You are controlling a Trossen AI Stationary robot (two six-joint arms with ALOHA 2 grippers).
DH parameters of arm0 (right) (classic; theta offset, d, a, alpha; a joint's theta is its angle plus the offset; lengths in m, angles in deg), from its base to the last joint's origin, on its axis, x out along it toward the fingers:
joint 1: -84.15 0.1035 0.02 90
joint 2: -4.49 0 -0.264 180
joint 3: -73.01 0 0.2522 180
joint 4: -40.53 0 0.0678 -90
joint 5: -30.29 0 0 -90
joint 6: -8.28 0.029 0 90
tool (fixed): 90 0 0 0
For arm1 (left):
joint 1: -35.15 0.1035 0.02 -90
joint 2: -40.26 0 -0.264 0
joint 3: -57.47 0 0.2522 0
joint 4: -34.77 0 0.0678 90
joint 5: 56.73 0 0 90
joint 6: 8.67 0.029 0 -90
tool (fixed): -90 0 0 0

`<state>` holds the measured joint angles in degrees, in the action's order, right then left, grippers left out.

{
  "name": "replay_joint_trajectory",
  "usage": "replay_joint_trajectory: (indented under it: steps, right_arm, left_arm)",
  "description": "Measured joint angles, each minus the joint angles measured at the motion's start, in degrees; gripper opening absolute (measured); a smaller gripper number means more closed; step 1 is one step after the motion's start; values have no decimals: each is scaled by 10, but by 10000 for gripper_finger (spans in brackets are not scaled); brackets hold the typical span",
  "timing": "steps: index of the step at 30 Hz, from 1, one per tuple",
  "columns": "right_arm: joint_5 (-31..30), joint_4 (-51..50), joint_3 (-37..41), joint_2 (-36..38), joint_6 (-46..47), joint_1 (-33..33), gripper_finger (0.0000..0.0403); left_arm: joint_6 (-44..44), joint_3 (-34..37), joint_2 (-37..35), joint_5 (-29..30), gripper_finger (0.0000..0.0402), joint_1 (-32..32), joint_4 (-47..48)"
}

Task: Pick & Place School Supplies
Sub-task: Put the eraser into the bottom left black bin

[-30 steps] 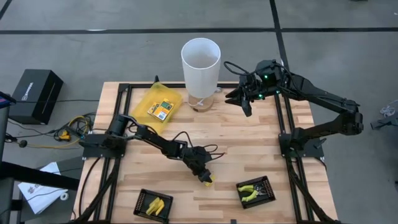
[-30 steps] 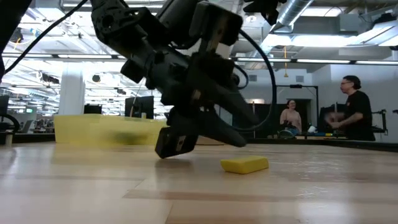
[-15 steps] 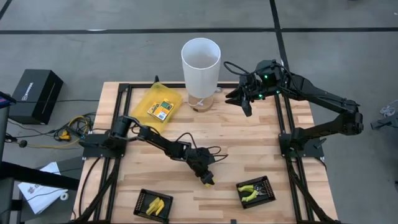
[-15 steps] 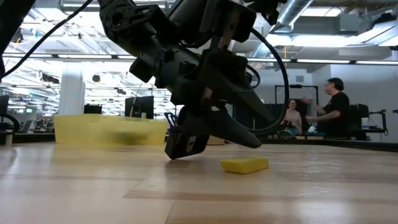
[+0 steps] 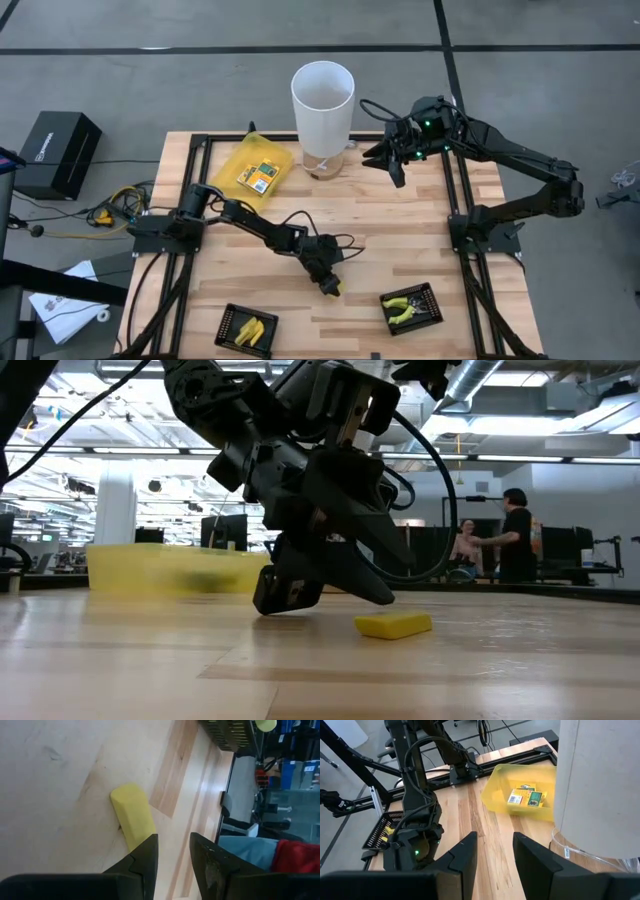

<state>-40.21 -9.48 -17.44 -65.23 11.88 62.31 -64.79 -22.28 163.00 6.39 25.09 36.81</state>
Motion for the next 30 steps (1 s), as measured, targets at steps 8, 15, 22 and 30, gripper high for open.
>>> replay_joint_trajectory:
  steps: [8, 15, 22, 30]
  right_arm:
    - [0, 0, 0, 0, -6, -5, 118]
    - [0, 0, 0, 0, -6, -12, 118]
    - [1, 0, 0, 0, -10, -12, 118]
    - [2, 0, 0, 0, -10, -12, 118]
  left_arm:
    - [3, 0, 2, 15, 106, -2, 1]
    - [5, -1, 8, 25, 104, -5, 6]
    - [26, 2, 8, 29, 104, -5, 17]
    - [32, 18, 5, 22, 104, 5, 4]
